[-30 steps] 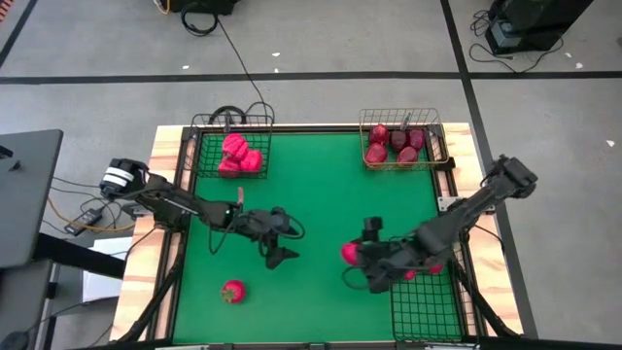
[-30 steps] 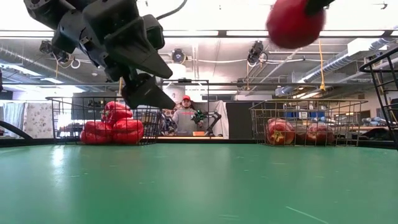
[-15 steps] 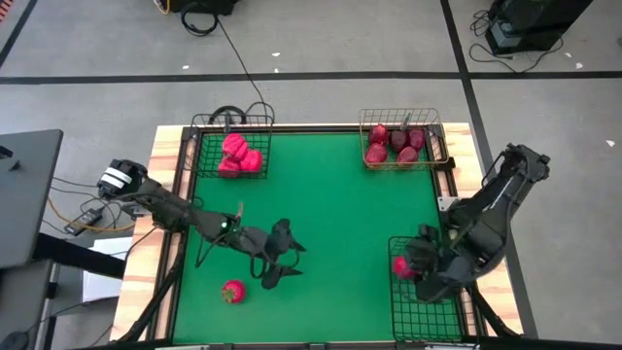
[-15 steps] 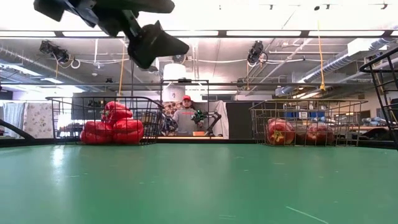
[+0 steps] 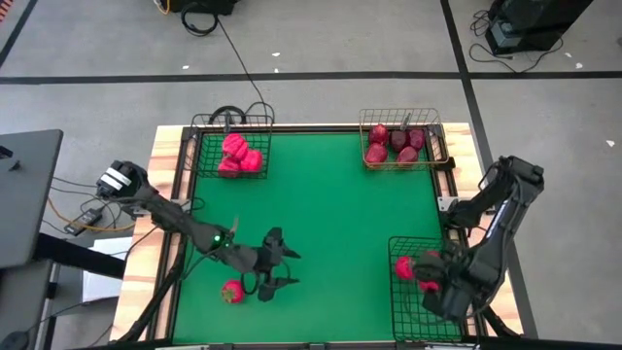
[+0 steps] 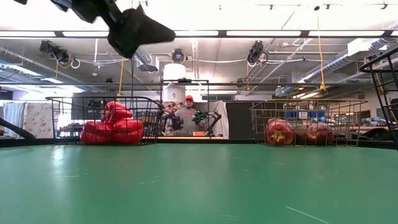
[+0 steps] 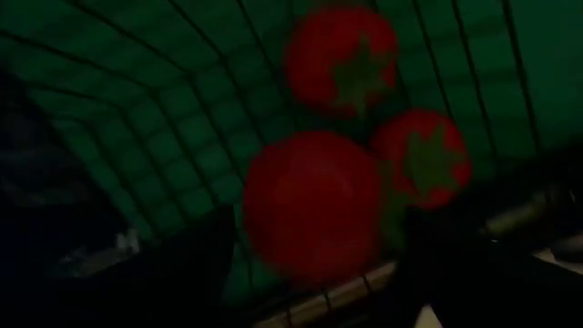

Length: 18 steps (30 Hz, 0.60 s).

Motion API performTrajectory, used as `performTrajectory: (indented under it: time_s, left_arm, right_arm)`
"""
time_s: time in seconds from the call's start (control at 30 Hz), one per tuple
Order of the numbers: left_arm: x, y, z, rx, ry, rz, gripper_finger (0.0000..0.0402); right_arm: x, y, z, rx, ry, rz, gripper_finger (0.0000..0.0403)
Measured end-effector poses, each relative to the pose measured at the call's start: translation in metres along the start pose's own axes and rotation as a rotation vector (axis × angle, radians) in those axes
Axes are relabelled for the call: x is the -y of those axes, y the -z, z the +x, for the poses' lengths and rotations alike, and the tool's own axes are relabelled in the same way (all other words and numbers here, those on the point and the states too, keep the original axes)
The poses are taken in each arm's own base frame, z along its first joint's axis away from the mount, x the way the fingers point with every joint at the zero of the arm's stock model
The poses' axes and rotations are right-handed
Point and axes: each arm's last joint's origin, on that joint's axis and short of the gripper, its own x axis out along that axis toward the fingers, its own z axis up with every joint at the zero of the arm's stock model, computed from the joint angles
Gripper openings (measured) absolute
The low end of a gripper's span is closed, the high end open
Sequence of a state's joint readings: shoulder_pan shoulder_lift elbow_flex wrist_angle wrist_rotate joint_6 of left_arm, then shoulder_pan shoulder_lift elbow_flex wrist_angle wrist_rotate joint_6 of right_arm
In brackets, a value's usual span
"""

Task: Sort produce into baskets
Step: Put the red tomato into the bottom black black wire basket

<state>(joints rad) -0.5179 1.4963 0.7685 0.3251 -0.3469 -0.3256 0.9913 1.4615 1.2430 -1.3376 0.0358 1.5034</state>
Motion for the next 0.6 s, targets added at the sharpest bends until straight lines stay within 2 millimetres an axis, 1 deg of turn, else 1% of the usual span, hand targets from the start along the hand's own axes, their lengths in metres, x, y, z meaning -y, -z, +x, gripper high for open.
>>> performTrajectory:
  time_s: [0.07, 0.2, 0.33, 0.4, 0.47, 0.5, 0.6]
  left_arm:
    - [0.006, 0.001, -0.002, 0.003, 0.021, 0.003, 0.0321]
    - [0.020, 0.006, -0.008, 0.001, 0.069, 0.057, 0.0321]
    - [0.032, 0.007, -0.013, 0.013, 0.067, 0.098, 0.0321]
    - [0.035, 0.004, -0.014, -0.015, 0.046, 0.135, 0.0321]
    - [0.037, -0.004, -0.017, -0.084, 0.007, 0.212, 0.0321]
    - [0.039, -0.011, -0.018, -0.120, -0.021, 0.236, 0.0321]
    - [0.043, -0.038, -0.026, -0.197, -0.119, 0.243, 0.0321]
  right_arm:
    - [-0.002, 0.004, 0.005, -0.034, 0.040, 0.024, 0.0327]
    - [-0.010, 0.008, 0.012, -0.039, 0.043, 0.039, 0.0325]
    - [-0.013, 0.010, 0.016, -0.046, 0.059, 0.147, 0.0323]
    - [-0.014, 0.009, 0.017, -0.038, 0.064, 0.197, 0.0323]
    - [-0.011, 0.008, 0.017, 0.027, 0.083, 0.297, 0.0323]
    - [-0.010, 0.007, 0.017, 0.072, 0.091, 0.337, 0.0323]
    - [-0.009, 0.003, 0.016, 0.210, 0.072, 0.364, 0.0323]
